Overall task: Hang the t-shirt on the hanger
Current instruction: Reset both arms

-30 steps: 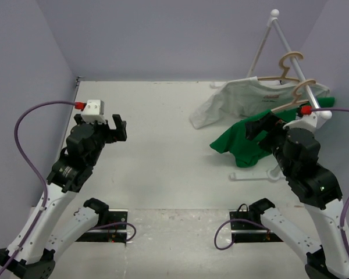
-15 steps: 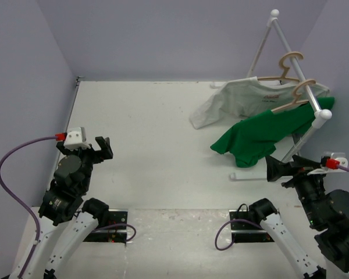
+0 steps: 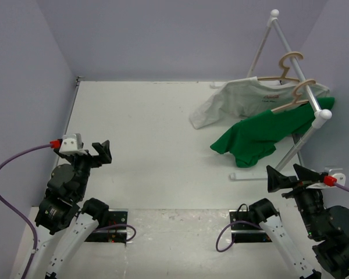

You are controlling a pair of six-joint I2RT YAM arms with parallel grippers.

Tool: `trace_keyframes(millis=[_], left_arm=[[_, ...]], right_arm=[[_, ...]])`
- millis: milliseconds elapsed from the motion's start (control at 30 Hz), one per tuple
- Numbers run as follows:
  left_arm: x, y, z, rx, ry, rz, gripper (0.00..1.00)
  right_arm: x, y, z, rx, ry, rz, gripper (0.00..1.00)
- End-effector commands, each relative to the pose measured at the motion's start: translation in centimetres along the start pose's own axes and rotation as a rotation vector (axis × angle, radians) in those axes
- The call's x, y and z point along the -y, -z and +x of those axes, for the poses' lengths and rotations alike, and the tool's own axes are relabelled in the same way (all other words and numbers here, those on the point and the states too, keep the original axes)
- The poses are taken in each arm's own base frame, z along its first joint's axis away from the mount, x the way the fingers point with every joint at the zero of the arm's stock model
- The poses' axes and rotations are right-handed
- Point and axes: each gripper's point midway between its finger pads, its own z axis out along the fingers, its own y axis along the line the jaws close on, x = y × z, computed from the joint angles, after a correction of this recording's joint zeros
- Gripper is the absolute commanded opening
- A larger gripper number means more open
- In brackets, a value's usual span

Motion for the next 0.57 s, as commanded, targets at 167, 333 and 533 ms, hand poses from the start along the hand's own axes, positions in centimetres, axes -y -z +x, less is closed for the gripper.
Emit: trace_keyframes(millis=[167, 333, 533], left_arm=[[0.42, -0.48, 0.26, -0.002, -0.010, 0.016, 1.00], [0.39, -0.54, 0.35, -0.005, -0.011, 0.013, 1.00], [0.36, -0.45, 0.30, 0.000, -0.008, 0.014, 1.00]], right_arm=[[-0.82, -1.11, 0.18, -0.021, 0.026, -0.030, 0.99], [-0.78, -1.54, 0.37, -0.039, 0.029, -0.018, 0.99], [-0.55, -1.74, 0.44, -0.045, 0.025, 0.000, 0.99]])
